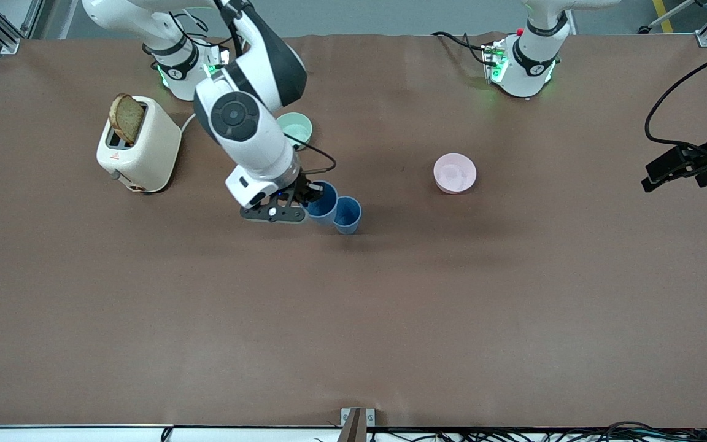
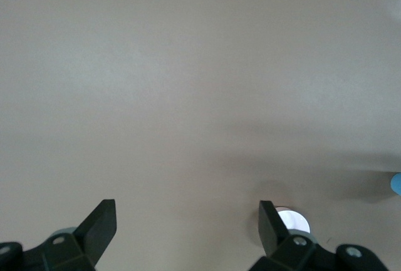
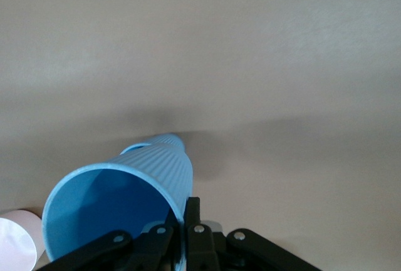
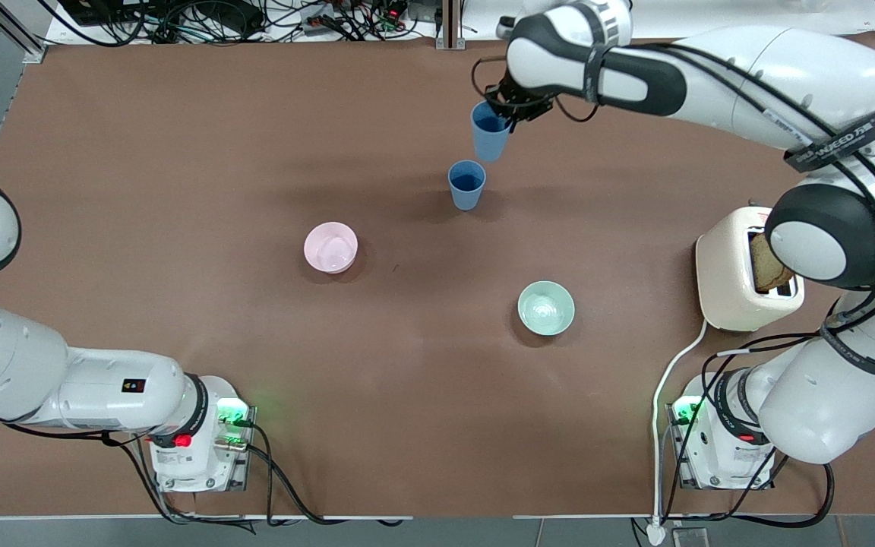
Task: Stack blue cups with both arms
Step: 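Lower the held cup into the placed cup and open the right gripper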
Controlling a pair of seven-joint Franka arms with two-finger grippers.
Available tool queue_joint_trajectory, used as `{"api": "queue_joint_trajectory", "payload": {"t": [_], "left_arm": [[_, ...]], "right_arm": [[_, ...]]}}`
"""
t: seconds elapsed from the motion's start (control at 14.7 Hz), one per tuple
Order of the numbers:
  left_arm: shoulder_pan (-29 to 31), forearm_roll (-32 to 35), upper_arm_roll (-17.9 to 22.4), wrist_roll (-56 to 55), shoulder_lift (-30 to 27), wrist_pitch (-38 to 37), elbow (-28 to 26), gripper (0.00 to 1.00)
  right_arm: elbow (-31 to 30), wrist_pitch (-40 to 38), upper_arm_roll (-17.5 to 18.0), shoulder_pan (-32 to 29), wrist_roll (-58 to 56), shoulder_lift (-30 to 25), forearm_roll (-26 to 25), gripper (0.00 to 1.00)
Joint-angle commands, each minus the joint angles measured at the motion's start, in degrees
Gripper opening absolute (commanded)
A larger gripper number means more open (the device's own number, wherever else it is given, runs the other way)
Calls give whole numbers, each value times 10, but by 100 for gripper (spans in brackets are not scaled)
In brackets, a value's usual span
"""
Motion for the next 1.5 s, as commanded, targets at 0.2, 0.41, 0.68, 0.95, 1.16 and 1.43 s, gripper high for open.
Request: {"api": "queue_joint_trajectory", "payload": {"t": [0.2, 0.41, 0.68, 0.95, 1.16, 1.43], "left_arm": [[3, -7, -3, 13, -12, 11, -3, 100], [1, -2, -3, 16, -7, 11, -3, 100], [-1, -4, -4, 22, -6, 10, 1, 100], [-1, -8, -4, 22, -10, 1, 10, 100], [-1, -4, -5, 24, -13, 0, 9, 100], [0, -1, -9, 43, -13, -15, 10, 100]], "right_arm": [[-14, 48, -7, 20, 15, 17, 13, 0], [-15, 72, -7, 20, 13, 31, 13, 0], [-27, 75, -6, 29, 14, 33, 13, 0], [-28, 75, -6, 35, 15, 33, 13, 0], [-26, 69, -6, 31, 16, 29, 14, 0], [-41, 77, -7, 38, 16, 30, 13, 0]]}}
